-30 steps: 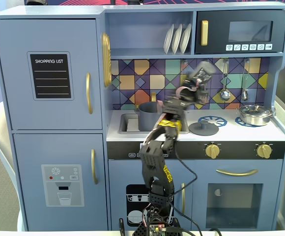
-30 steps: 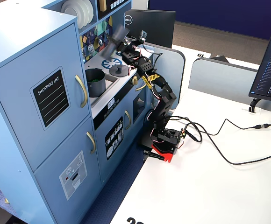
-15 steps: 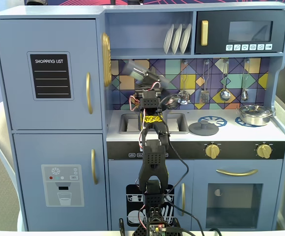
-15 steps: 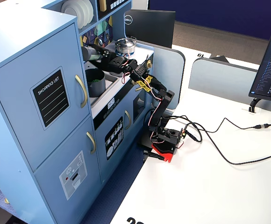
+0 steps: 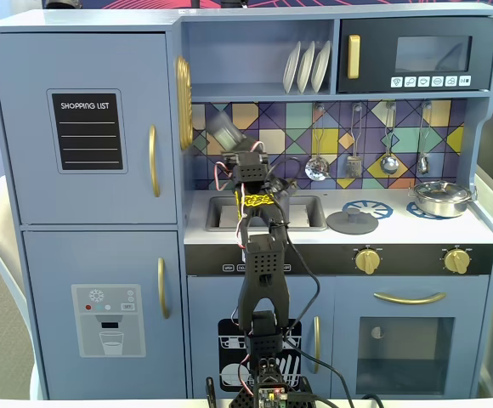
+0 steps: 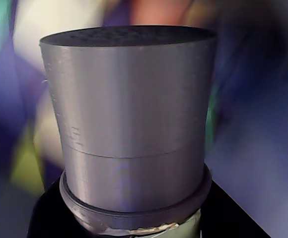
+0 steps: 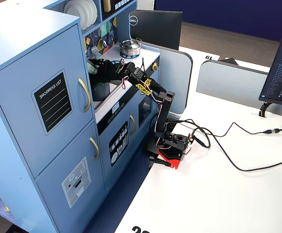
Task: Put salt in the gray recipient
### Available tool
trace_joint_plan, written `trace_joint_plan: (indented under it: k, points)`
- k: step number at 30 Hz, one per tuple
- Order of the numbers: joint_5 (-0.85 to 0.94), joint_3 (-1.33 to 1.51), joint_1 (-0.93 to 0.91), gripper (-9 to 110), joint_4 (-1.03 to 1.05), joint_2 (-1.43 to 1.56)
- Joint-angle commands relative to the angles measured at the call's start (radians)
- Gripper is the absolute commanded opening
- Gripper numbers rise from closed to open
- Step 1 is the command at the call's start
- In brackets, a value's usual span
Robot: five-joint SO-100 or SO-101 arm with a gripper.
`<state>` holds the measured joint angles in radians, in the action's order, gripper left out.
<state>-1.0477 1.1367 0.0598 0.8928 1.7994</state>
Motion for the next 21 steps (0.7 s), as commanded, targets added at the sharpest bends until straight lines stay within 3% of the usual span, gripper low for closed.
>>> trace_joint_plan:
  k: [1, 6, 14, 21]
  points:
    - [0.015, -0.028, 0.028, 0, -0.124, 0.035]
    - [0.048, -0.041, 0.043, 0, -0.391, 0.026]
    - [-0.011, -0.061, -0.029, 0, 0.077, 0.012]
    - [0.117, -0.015, 0.037, 0, -0.445, 0.014]
